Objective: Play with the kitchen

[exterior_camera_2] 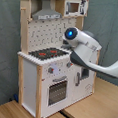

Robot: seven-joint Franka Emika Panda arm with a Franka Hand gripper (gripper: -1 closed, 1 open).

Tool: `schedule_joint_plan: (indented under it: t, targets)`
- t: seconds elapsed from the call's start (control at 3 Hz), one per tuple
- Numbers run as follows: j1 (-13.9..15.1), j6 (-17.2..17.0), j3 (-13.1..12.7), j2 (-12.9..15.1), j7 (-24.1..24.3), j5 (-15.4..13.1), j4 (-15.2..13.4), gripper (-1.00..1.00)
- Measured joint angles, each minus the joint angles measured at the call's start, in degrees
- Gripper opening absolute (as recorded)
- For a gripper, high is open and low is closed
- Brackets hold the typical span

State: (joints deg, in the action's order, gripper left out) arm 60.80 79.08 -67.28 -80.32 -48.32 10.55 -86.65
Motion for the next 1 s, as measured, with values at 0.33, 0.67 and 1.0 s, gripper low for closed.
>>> schedule_joint_plan:
  t: [0.33, 0.67, 1.0]
  targets:
    - [0.0, 4.3, -0.6, -3.2, -0.3, -1.4, 1.5, 1.0]
    - [0.0, 9.9, -1.7, -4.9, -0.9, -2.4, 1.8, 1.0]
    - [0.1, 17.1, -3.4, -4.9, -0.9, -4.0, 1.8, 1.0]
